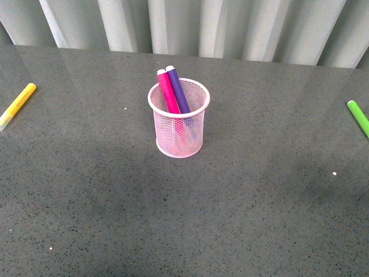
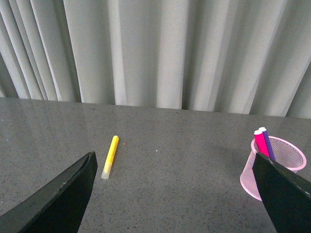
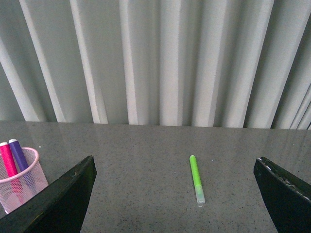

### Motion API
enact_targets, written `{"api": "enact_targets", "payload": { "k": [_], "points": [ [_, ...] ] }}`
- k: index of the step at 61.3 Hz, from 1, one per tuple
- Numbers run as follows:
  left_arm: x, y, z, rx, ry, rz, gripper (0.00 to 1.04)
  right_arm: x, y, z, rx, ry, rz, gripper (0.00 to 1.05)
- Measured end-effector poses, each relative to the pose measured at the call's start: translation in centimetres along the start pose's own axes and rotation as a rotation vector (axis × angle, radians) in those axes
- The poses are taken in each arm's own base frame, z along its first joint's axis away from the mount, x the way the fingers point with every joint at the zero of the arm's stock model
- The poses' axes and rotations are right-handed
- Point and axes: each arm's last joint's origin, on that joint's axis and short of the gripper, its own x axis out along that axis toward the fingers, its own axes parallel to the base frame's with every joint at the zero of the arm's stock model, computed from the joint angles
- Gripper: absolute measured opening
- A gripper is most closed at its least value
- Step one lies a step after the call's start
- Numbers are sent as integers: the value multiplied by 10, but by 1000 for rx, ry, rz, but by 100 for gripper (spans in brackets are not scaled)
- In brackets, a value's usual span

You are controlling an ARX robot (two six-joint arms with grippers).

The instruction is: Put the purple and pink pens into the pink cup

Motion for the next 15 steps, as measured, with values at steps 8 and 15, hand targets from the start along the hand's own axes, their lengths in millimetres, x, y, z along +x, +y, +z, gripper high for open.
{"api": "enact_targets", "payload": {
  "k": [8,15],
  "points": [
    [0,0,0,0,0,0,98,0,0,0,0,0,0,98],
    [0,0,0,0,0,0,98,0,0,0,0,0,0,98]
  ]
}}
